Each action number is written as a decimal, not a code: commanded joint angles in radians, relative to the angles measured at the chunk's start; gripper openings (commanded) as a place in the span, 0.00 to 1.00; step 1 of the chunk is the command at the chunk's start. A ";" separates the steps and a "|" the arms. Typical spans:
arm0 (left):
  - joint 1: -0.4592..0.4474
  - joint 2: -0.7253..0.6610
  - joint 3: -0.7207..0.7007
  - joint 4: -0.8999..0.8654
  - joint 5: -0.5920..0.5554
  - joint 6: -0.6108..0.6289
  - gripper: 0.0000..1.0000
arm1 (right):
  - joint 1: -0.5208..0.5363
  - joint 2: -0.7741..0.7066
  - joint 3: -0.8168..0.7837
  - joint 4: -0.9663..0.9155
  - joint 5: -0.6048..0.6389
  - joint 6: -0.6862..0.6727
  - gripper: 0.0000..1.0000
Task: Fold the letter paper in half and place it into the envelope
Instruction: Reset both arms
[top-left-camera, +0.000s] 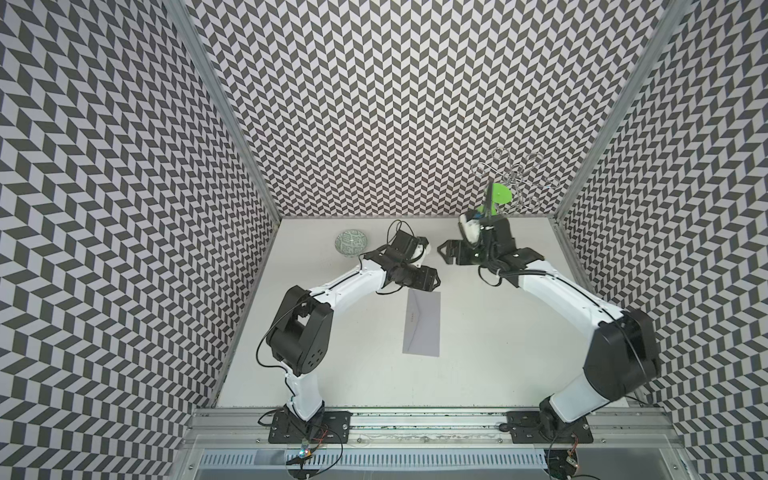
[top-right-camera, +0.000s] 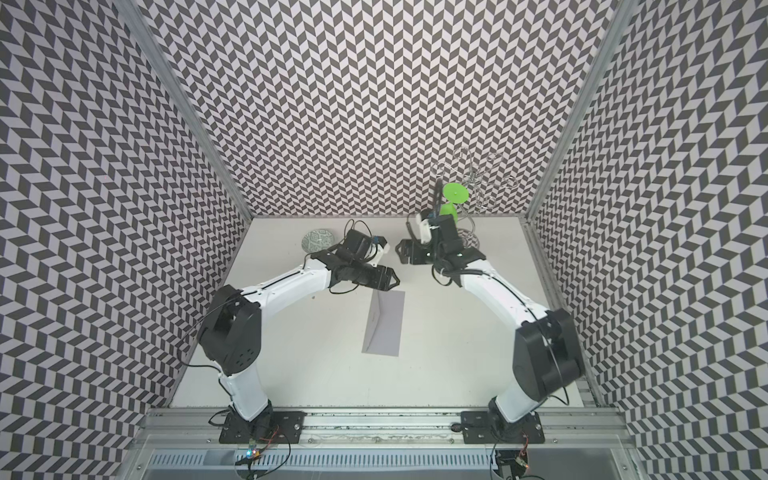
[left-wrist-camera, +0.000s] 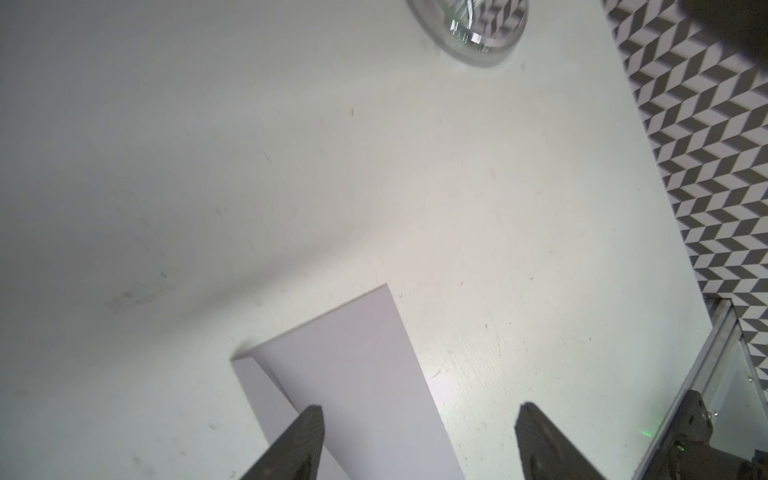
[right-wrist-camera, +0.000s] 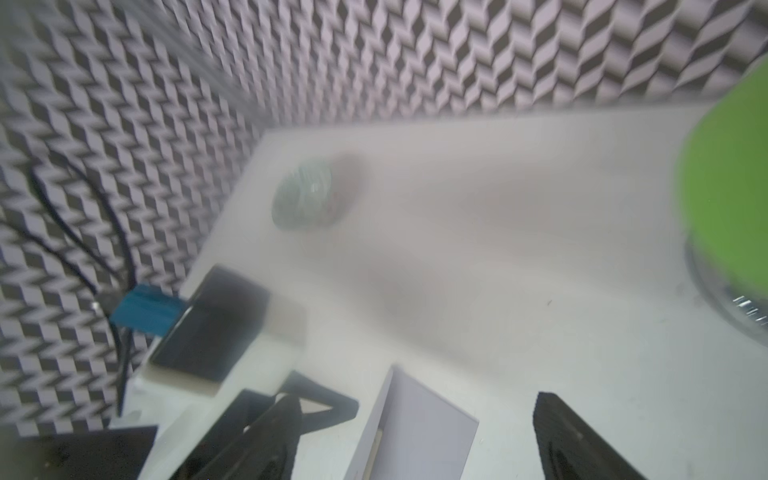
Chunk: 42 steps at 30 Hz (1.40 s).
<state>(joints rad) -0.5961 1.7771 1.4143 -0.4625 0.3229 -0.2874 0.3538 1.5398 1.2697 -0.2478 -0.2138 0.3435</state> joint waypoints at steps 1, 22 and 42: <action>0.077 -0.172 -0.048 0.152 -0.059 -0.006 1.00 | -0.090 -0.120 -0.092 0.185 0.018 0.059 1.00; 0.574 -0.387 -1.056 1.259 -0.574 0.117 1.00 | -0.210 -0.095 -0.805 0.869 0.637 -0.333 1.00; 0.569 -0.213 -1.193 1.792 -0.516 0.245 0.99 | -0.261 -0.001 -1.129 1.674 0.330 -0.397 0.99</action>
<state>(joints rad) -0.0029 1.5612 0.1345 1.3048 -0.1692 -0.0704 0.0914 1.5890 0.0292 1.3037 0.1177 -0.0566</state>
